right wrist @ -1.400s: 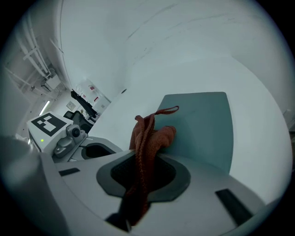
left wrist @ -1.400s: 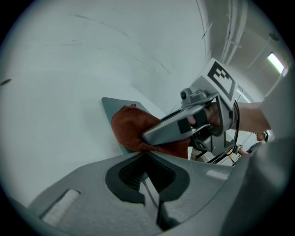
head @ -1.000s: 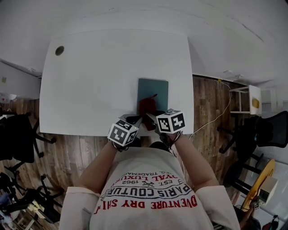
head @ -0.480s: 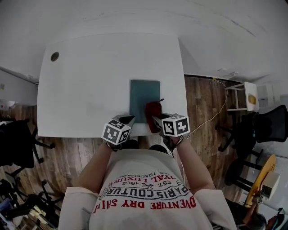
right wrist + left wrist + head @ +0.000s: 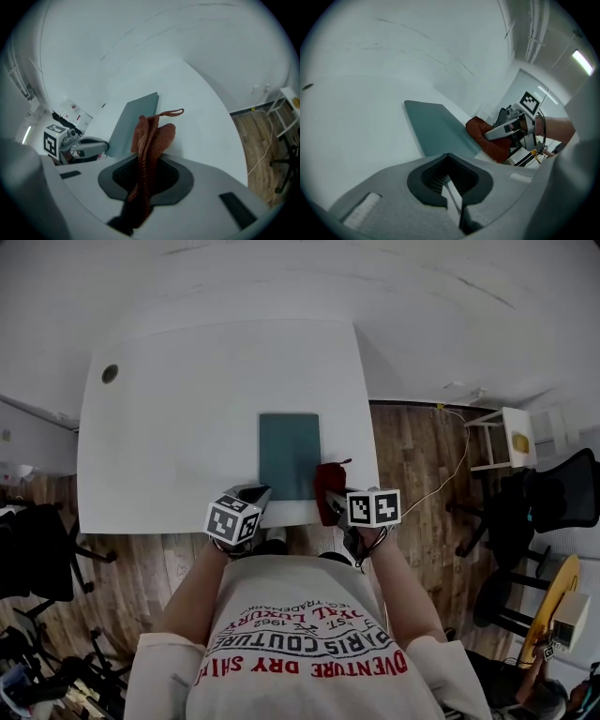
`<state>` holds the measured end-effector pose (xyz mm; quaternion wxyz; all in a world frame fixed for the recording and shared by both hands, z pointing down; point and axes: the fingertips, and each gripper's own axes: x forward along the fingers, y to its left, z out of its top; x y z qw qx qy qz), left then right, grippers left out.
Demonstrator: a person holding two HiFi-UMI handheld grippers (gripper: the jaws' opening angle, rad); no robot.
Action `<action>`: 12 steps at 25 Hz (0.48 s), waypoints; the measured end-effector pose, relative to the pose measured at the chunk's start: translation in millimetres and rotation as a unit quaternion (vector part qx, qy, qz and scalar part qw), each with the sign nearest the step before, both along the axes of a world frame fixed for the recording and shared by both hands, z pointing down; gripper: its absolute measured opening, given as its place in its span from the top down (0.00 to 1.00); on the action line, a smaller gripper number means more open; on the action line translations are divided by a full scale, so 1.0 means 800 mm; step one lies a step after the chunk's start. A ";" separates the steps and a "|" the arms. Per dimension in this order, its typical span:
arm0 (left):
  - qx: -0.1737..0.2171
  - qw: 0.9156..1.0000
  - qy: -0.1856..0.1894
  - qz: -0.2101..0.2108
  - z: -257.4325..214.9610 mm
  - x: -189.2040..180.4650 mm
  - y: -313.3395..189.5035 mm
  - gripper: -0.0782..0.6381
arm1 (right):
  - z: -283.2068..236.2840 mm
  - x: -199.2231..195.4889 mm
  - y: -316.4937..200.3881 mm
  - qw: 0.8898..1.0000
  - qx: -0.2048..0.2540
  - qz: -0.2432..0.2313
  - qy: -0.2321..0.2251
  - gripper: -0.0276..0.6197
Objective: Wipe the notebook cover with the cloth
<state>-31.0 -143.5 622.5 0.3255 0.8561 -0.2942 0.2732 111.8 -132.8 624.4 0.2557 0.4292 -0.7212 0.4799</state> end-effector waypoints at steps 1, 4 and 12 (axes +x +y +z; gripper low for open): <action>0.003 1.000 -0.001 -0.004 0.000 -0.001 0.000 0.88 | -0.001 0.002 0.002 1.000 -0.004 0.007 -0.005 0.84; -0.002 1.000 0.001 -0.023 0.001 -0.002 0.001 0.88 | -0.013 0.005 0.007 1.000 0.004 0.004 -0.007 0.84; 0.054 0.996 0.050 -0.048 -0.054 0.006 -0.014 0.88 | -0.103 -0.037 -0.017 0.987 0.142 0.015 -0.070 0.84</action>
